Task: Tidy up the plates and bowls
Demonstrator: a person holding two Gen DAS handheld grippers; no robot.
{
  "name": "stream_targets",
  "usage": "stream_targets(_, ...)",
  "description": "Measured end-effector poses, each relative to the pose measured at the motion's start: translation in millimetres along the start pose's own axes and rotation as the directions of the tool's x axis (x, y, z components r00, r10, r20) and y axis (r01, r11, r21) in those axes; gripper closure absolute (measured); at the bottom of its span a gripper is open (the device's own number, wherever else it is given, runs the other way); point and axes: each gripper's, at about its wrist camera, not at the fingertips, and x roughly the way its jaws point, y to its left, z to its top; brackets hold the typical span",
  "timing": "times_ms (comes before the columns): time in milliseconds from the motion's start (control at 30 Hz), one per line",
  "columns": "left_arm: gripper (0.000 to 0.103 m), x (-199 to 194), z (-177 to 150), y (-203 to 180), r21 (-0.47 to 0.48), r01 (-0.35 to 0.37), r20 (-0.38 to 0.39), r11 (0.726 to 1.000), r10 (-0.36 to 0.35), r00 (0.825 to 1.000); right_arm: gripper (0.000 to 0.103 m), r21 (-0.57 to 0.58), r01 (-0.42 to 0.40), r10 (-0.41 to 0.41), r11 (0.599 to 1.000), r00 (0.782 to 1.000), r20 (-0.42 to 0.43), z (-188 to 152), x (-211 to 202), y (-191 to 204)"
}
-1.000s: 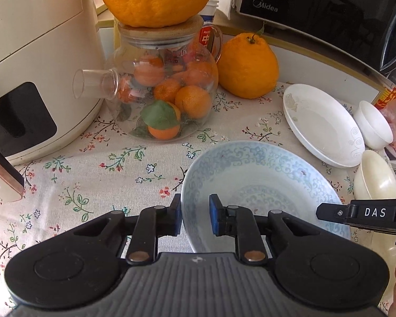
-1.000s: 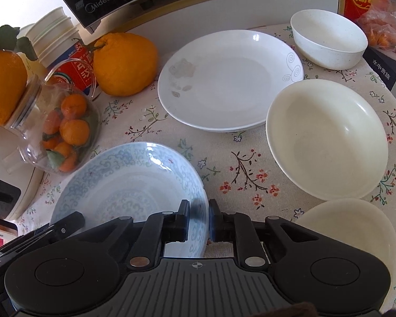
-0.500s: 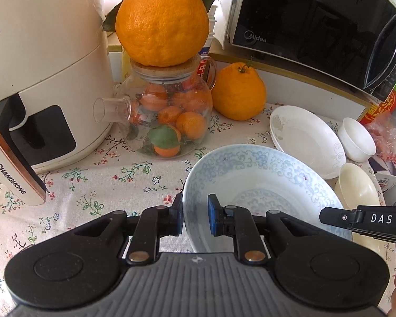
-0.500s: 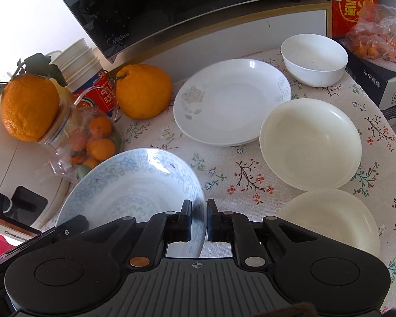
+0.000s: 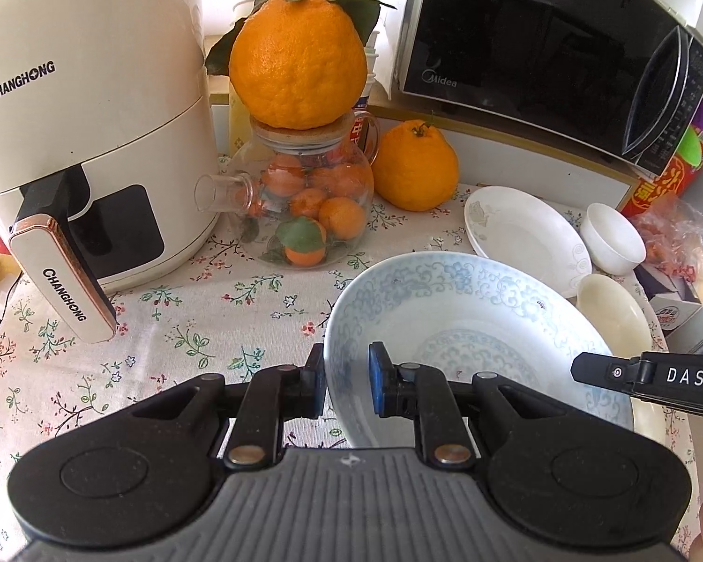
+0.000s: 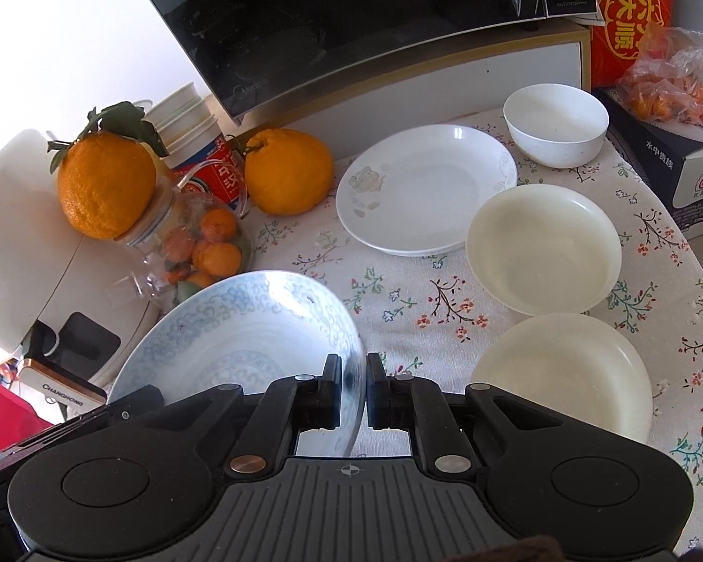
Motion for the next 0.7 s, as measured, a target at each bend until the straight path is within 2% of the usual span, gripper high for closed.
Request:
stream_targets(367, 0.087, -31, -21, 9, -0.044, 0.023, 0.001, 0.999, -0.023, 1.000, 0.092, -0.044, -0.018, 0.018, 0.999, 1.000, -0.002, -18, -20, 6)
stream_targets(700, 0.087, -50, -64, 22, -0.063, 0.017, -0.034, 0.998, -0.019, 0.999, 0.091, -0.136, -0.025, 0.017, 0.990, 0.998, -0.059, -64, -29, 11)
